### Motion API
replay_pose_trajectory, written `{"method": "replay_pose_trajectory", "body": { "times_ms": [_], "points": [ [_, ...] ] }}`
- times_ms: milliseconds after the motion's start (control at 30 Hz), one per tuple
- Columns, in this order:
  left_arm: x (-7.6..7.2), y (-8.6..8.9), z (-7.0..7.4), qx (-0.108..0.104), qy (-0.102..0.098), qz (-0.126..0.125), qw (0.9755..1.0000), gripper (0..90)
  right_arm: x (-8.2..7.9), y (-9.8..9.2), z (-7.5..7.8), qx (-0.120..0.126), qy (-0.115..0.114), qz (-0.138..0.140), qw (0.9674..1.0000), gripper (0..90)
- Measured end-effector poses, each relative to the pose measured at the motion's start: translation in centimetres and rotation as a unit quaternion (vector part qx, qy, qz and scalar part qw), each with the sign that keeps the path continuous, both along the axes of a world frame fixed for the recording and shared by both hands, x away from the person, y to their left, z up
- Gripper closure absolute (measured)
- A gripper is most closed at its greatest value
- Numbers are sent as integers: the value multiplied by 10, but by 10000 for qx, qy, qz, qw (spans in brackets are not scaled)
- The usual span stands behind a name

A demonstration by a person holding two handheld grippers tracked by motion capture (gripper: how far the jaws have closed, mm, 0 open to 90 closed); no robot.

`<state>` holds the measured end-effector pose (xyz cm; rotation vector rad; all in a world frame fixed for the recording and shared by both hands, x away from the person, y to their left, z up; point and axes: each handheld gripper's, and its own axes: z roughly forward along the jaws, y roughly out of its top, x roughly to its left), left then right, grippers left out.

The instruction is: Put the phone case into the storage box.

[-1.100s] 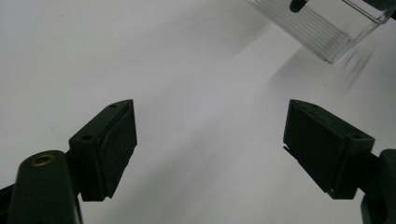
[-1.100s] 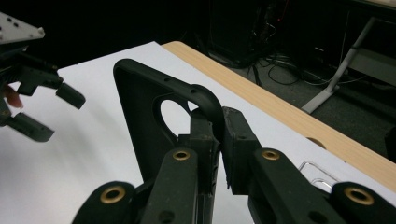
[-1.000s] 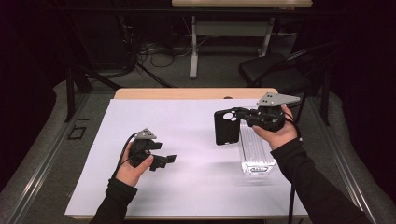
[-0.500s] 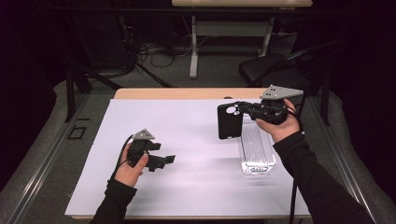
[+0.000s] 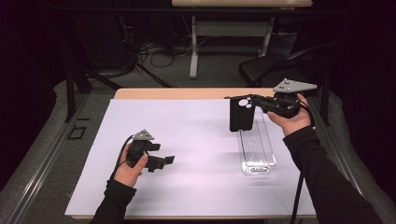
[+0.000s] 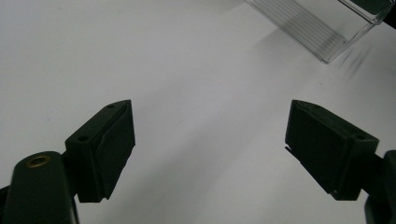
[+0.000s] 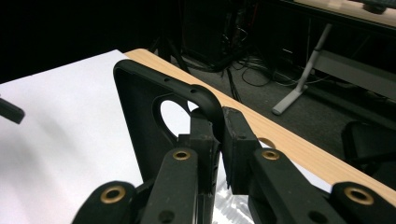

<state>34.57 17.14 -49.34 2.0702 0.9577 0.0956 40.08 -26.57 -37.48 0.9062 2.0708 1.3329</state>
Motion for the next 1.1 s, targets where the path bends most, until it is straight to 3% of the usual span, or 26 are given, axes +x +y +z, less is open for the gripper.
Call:
{"method": "replay_pose_trajectory", "body": {
  "times_ms": [467, 1100],
  "points": [
    [1, 0, -1, -3, 26, -2, 10000, 164, 6, -28, -1, -36, -7, -331, 9994, 841],
    [2, 0, -5, 38, 49, 13, 10000, 164, 27, -37, -20, -140, -61, -608, 9980, 842]
  ]
}}
